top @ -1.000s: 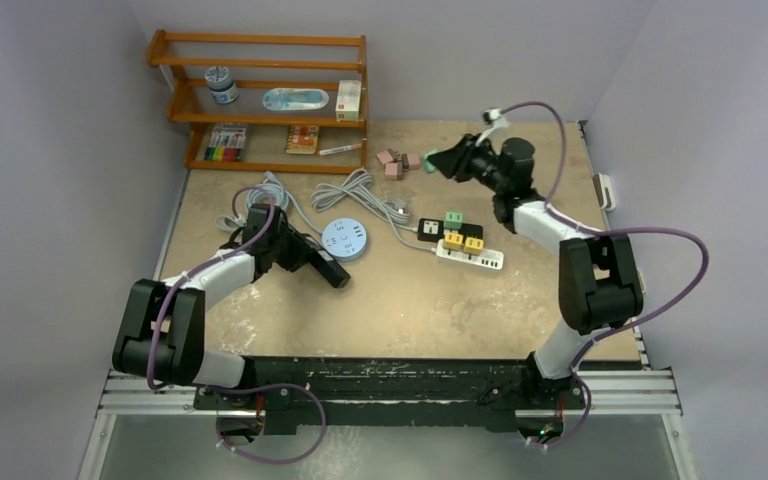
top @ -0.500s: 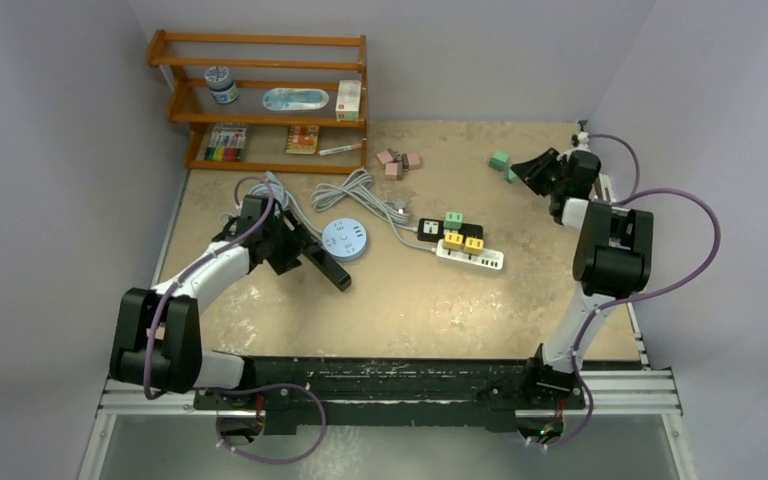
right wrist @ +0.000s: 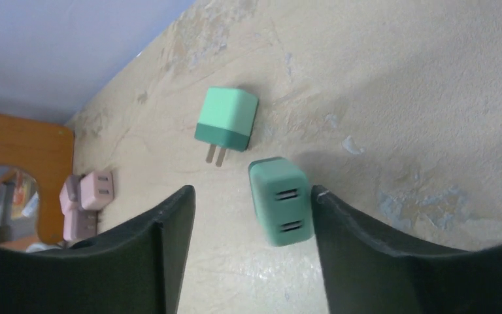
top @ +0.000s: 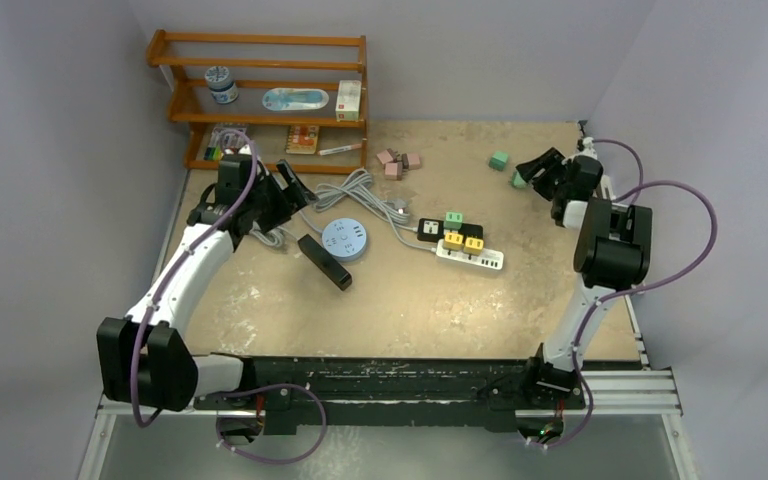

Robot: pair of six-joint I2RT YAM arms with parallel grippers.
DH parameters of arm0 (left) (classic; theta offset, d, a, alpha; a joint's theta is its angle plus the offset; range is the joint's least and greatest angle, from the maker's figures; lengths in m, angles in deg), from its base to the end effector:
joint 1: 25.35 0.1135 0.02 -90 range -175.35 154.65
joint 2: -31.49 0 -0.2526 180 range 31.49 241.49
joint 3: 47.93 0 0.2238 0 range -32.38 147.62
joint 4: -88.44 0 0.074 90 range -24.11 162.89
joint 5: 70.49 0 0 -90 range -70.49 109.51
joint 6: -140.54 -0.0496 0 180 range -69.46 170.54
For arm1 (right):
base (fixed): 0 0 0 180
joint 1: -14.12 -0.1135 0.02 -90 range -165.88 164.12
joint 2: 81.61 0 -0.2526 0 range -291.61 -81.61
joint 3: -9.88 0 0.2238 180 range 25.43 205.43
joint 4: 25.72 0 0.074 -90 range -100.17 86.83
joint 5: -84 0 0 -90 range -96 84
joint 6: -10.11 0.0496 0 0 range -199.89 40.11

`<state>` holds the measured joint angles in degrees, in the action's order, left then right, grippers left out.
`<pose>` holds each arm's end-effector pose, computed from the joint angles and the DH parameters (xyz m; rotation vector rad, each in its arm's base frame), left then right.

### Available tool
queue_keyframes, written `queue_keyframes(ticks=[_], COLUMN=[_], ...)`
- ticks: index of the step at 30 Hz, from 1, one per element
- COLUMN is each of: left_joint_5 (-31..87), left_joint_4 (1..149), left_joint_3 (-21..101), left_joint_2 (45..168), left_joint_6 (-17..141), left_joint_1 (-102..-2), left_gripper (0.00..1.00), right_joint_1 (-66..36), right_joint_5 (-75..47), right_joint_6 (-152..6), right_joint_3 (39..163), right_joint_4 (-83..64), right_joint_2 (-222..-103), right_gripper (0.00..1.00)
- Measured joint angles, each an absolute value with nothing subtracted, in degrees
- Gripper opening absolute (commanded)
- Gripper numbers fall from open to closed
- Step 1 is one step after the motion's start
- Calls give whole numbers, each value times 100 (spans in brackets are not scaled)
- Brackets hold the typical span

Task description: Pull the plug off the socket

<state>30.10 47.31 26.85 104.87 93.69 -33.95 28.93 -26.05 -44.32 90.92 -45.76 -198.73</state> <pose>0.2615 -0.0488 0.2826 -0.5982 2.2663 -0.6747 0.4219 -0.0940 0.1732 0.5664 1.7847 0.5746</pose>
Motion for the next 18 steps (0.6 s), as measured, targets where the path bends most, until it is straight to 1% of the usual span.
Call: queue_keyframes(ticks=[1,2,3,6,9,11,13,15,17,18], left_joint_5=[3045,3089,3154,3395,3633,3687,3712,3727,3733,3736], left_joint_4=[4776,4844,4932,5194,5574,5732,5878,5992,6097,6162], left_joint_3=[2728,2755,2759,2746,2693,2691,2693,2698,2698,2698], left_joint_2=[10509,10546,10599,10819,11053,11204,11348,11510,11678,11757], left_joint_6=[9345,9341,9343,9441,9594,9664,9708,9758,9811,9843], left_joint_1=[-3395,-3393,-3393,-3395,-3436,-3535,-3692,-3878,-4064,-4149], left_gripper=[82,82,82,83,84,84,84,85,85,85], right_joint_1=[2878,2860,2825,2572,2006,1492,1140,980,974,959], right_joint_5=[-2594,-2584,-2496,-2304,-2194,-2332,-2667,-3036,-3141,-3117], right_joint_6=[-4485,-4565,-4681,-5140,-5866,-6347,-6668,-7013,-7337,-7573], right_joint_3=[8992,8839,8585,7766,7180,6922,6835,6756,6734,6738], right_joint_4=[-4701,-4882,-5079,-5413,-5844,-6126,-6279,-6279,-5942,-5542], right_joint_2=[-19816,-19726,-19541,-18706,-17768,-17228,-16981,-16830,-16782,-16774], right_gripper=[96,99,100,100,100,95,89,86,85,84])
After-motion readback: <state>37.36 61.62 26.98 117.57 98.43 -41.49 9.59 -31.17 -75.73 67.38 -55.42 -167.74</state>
